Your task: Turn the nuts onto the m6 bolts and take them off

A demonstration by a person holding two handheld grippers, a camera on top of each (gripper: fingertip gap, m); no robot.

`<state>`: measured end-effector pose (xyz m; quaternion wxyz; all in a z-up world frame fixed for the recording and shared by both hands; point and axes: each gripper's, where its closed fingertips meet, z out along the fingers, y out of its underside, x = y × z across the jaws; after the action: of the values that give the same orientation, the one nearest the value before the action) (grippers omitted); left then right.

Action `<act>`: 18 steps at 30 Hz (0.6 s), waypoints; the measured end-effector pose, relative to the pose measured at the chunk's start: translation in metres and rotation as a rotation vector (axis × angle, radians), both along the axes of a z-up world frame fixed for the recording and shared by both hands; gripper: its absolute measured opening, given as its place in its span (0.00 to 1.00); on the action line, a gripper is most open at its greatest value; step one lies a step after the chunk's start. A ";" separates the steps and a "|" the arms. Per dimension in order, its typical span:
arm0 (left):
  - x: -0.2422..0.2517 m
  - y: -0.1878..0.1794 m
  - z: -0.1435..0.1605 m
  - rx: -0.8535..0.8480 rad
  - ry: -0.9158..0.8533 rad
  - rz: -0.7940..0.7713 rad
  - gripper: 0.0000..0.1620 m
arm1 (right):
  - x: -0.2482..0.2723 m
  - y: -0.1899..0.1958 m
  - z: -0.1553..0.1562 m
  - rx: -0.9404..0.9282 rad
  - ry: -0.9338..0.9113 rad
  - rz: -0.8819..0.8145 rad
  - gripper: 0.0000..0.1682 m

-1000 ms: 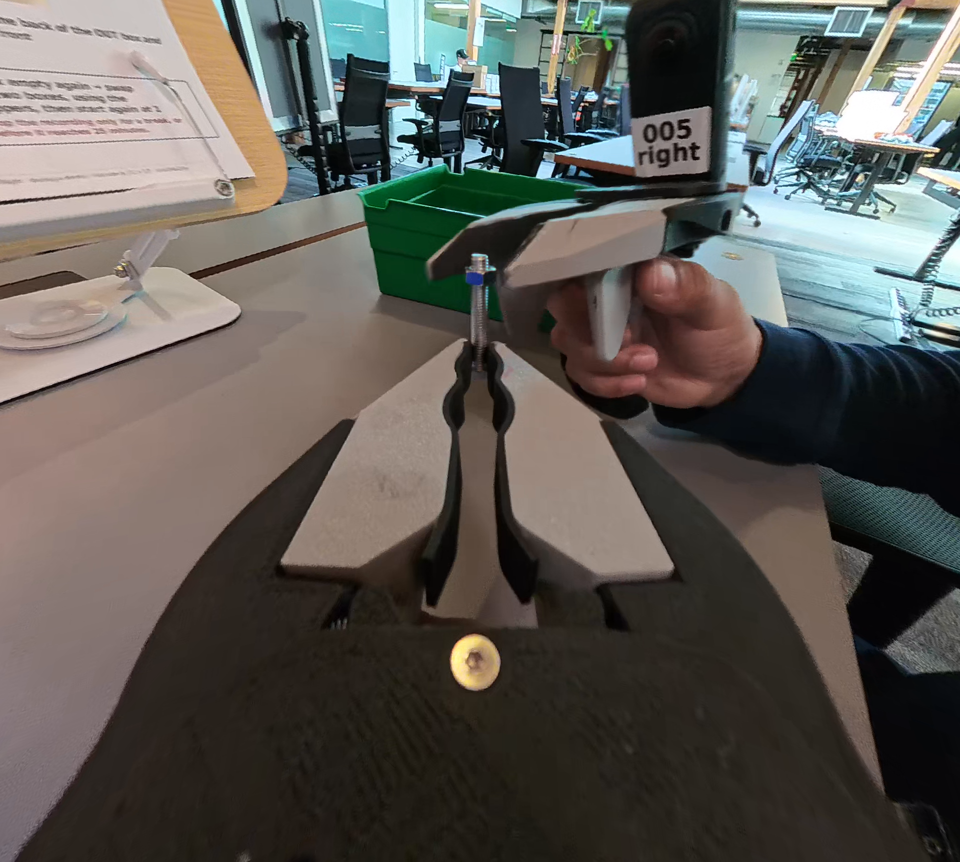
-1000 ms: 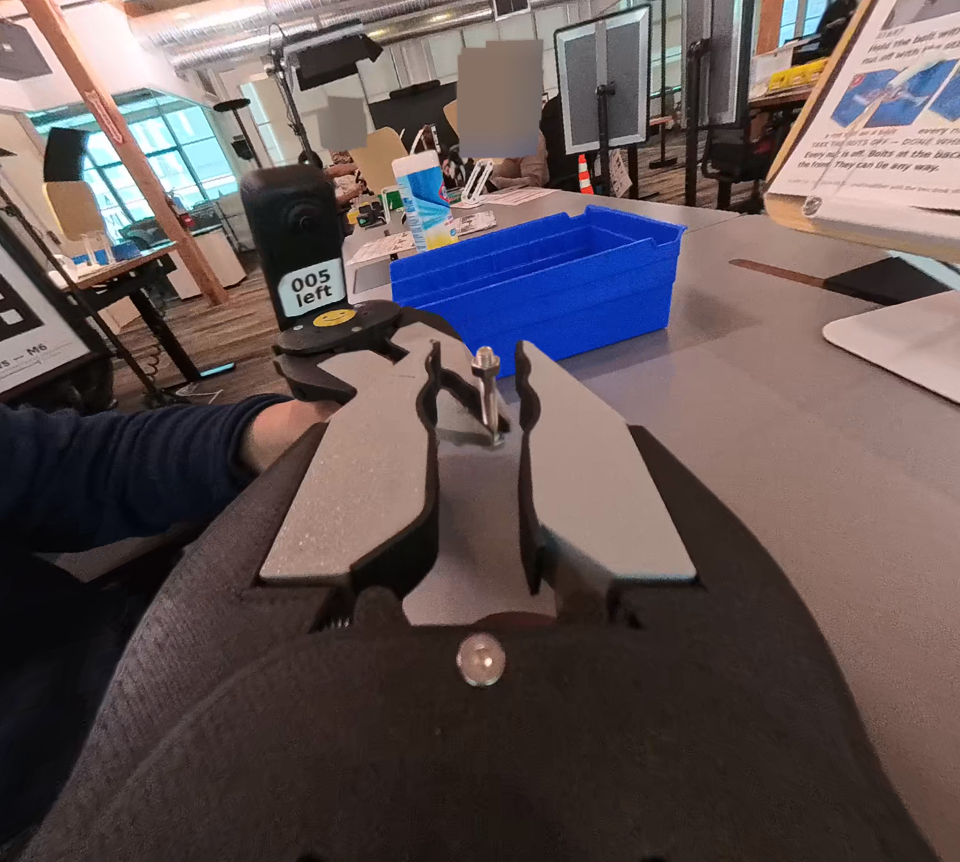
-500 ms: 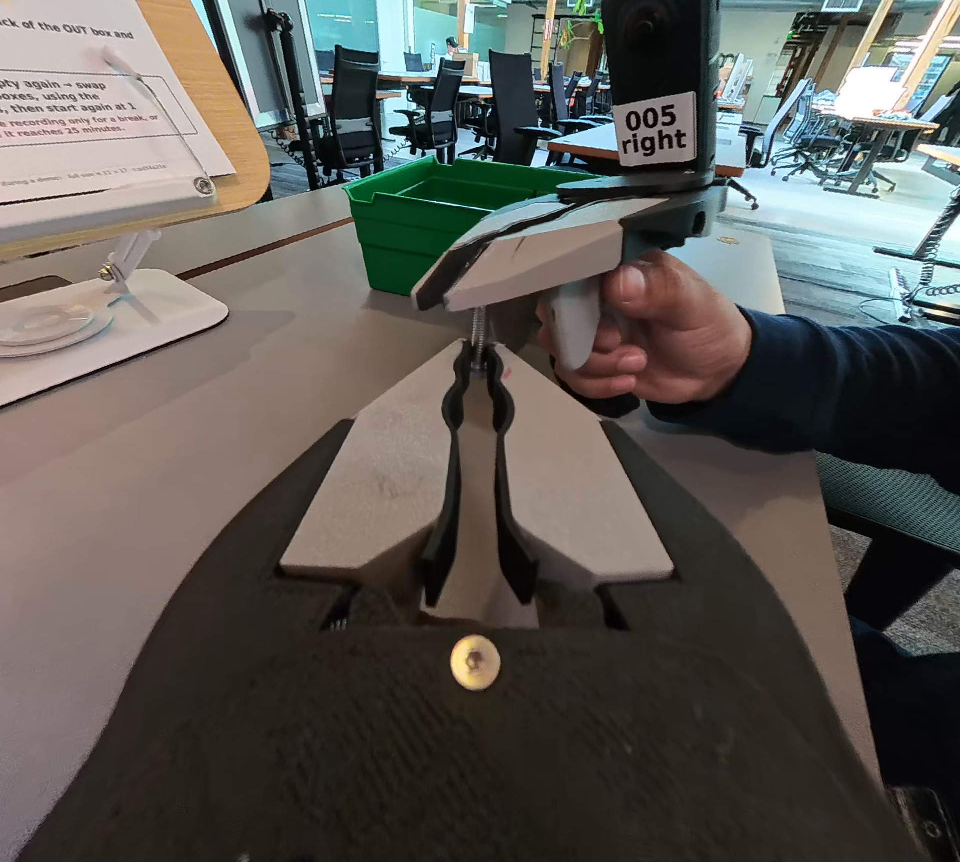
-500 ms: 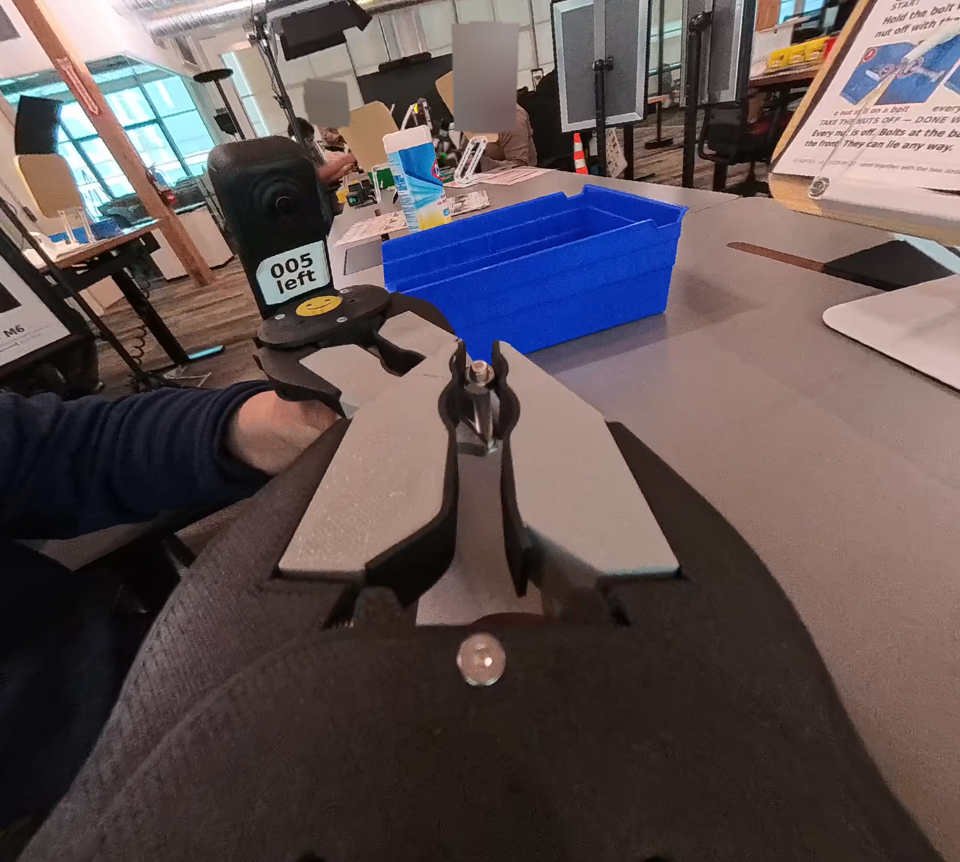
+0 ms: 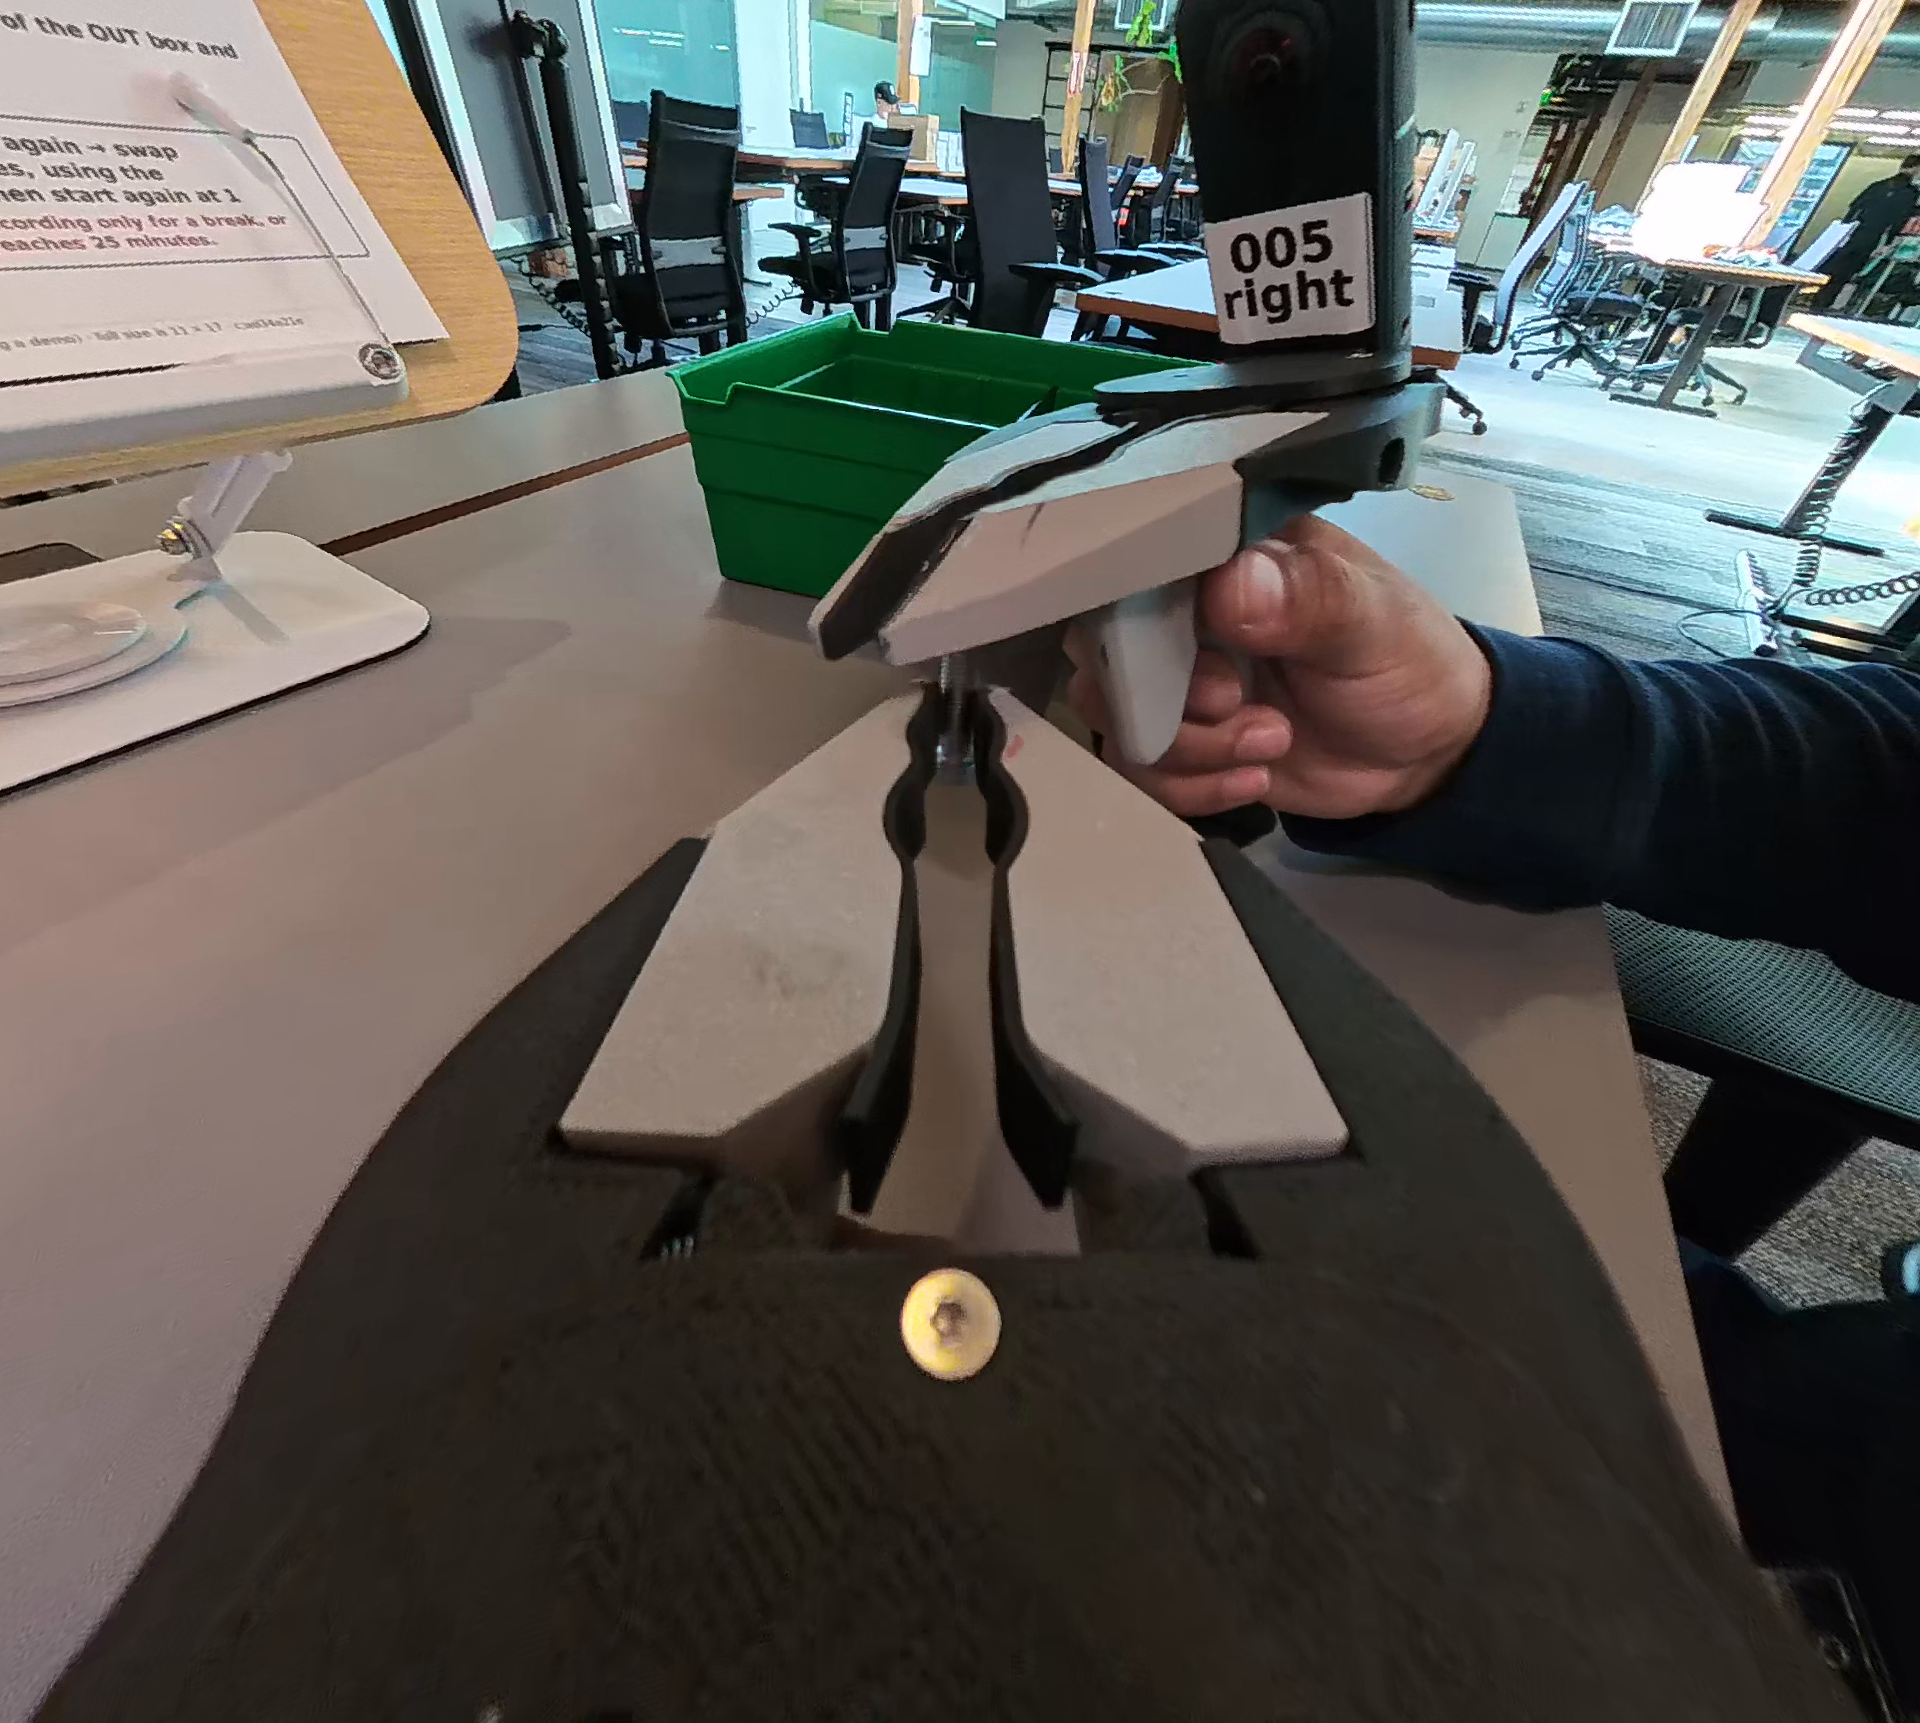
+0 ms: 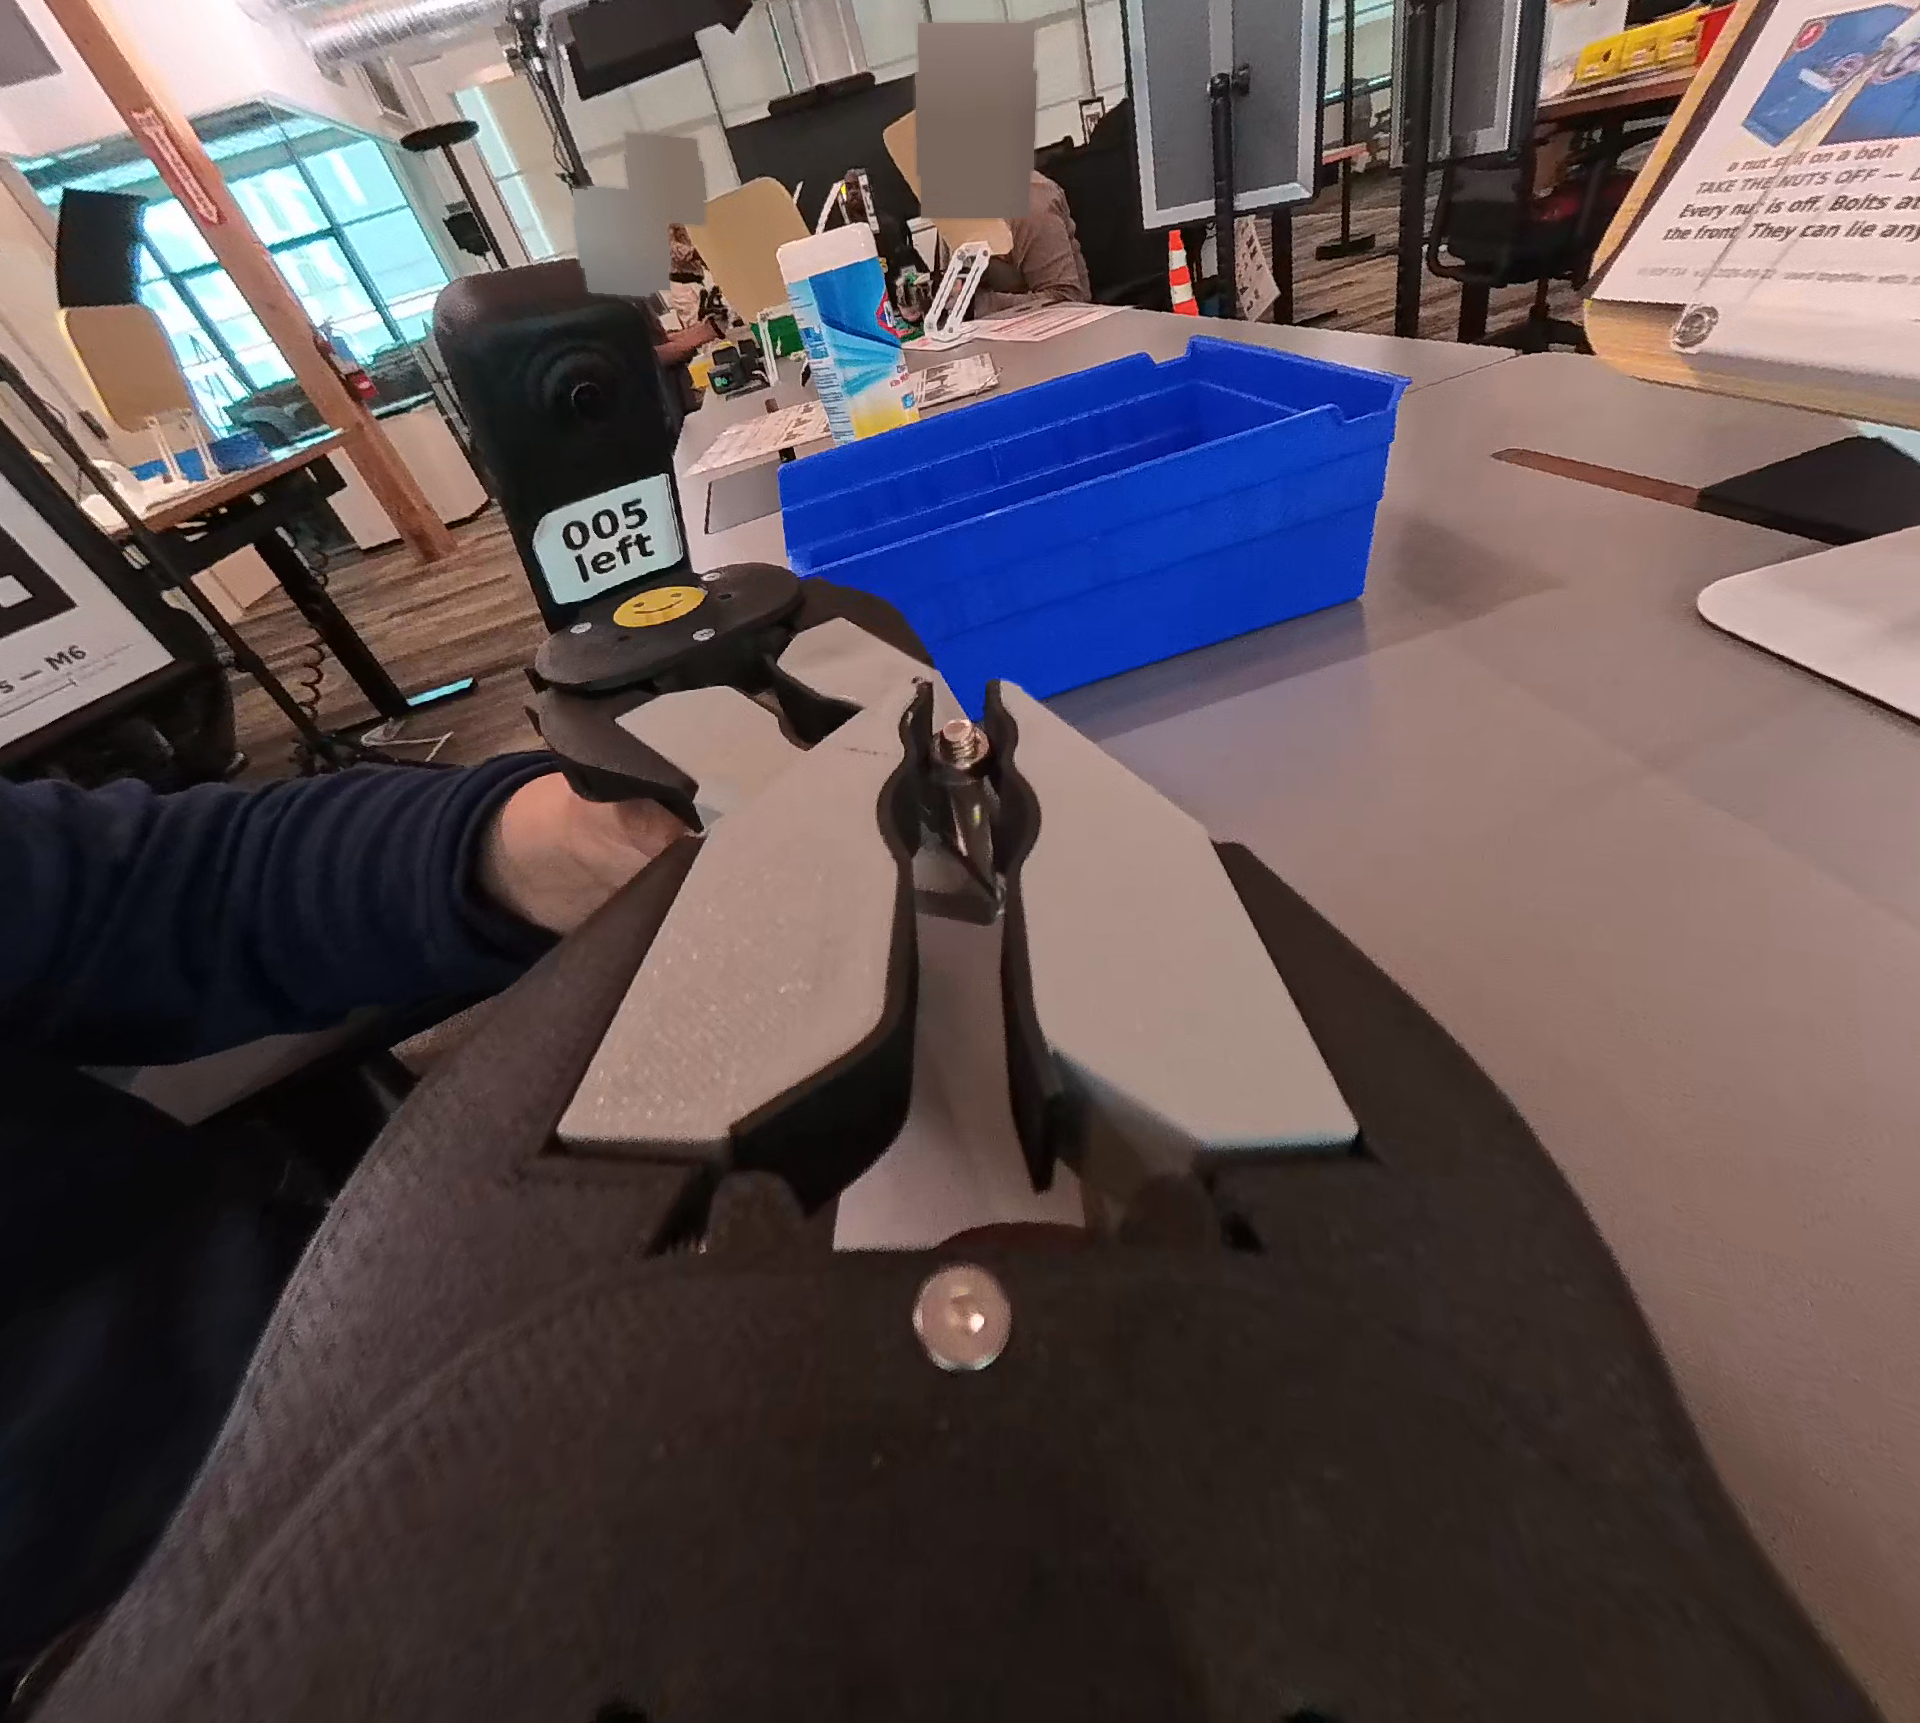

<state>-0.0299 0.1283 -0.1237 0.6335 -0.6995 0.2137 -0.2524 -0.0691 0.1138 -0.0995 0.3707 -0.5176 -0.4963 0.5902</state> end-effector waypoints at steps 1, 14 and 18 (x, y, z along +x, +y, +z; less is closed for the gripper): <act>0.001 0.000 0.000 -0.001 0.003 -0.005 0.02 | 0.000 -0.001 0.000 0.001 -0.001 0.003 0.04; -0.017 0.004 -0.001 -0.015 0.009 0.061 0.02 | 0.005 0.005 0.002 0.019 0.016 -0.021 0.12; -0.019 0.005 -0.002 -0.016 0.029 0.081 0.02 | 0.006 0.003 0.004 0.033 0.025 -0.016 0.12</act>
<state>-0.0493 0.1329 -0.1255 0.6343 -0.7163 0.1925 -0.2183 -0.0634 0.1165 -0.0959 0.3901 -0.5081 -0.4972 0.5851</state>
